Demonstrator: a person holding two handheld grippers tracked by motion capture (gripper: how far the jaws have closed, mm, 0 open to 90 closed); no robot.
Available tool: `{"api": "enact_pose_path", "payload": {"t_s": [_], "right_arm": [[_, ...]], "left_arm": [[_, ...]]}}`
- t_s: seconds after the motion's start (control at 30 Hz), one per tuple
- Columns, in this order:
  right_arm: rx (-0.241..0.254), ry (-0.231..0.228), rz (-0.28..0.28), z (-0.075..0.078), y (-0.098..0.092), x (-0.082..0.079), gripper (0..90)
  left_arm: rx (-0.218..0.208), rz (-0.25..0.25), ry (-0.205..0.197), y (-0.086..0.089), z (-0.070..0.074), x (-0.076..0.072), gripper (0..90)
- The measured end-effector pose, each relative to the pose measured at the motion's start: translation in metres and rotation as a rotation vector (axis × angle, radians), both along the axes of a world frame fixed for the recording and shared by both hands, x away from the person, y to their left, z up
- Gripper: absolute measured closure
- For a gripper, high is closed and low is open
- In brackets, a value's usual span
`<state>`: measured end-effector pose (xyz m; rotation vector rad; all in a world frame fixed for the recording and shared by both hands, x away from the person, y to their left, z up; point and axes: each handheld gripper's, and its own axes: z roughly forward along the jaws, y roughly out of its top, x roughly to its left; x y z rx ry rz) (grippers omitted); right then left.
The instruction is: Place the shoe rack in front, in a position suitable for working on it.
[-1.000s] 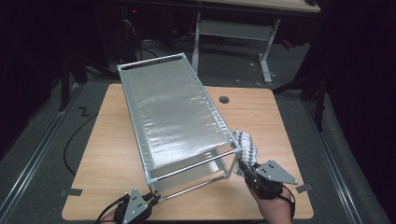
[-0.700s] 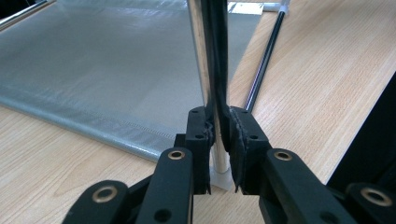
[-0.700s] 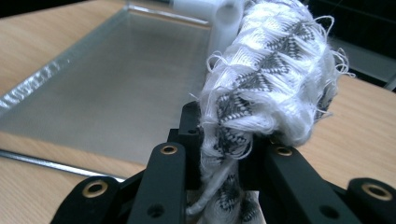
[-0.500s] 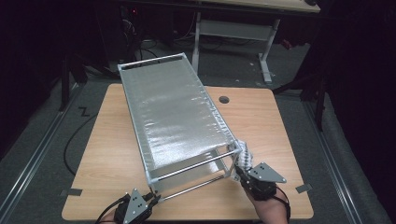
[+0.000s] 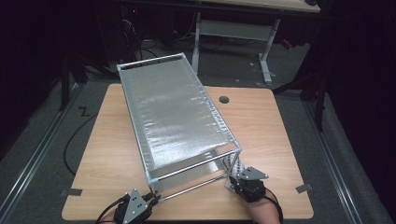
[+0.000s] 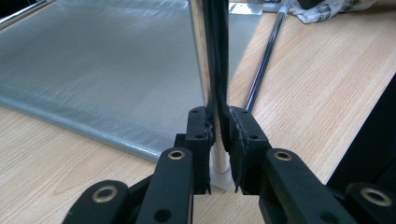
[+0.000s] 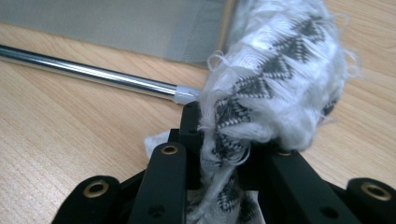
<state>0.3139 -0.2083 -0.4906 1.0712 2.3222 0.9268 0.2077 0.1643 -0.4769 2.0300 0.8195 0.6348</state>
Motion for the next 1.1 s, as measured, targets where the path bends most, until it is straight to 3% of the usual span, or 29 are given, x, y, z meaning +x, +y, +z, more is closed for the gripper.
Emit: {"api": "enact_pose_path", "payload": {"t_s": [0.1,0.27,0.37,0.53,0.87,1.1], "right_arm": [[0.022,-0.022,-0.039,0.005,-0.009,0.001,76.7],[0.069,-0.124,-0.102,0.021,-0.018,0.009,76.6],[0.108,-0.168,-0.075,0.028,-0.011,0.012,76.5],[0.123,-0.199,-0.018,0.032,0.009,0.013,76.5],[0.162,-0.199,0.048,0.035,0.02,0.012,78.5],[0.156,-0.194,0.048,0.034,0.017,0.004,79.0]], "left_arm": [[0.002,0.0,-0.001,0.001,0.0,-0.001,78.4],[0.001,0.016,-0.003,0.006,0.0,-0.008,78.4],[0.004,0.032,-0.001,0.011,0.0,-0.013,78.3],[-0.013,0.062,0.007,0.017,0.0,-0.018,78.3],[-0.005,0.083,0.007,0.021,-0.001,-0.019,78.3],[0.002,0.087,0.004,0.022,0.0,-0.012,78.4]]}}
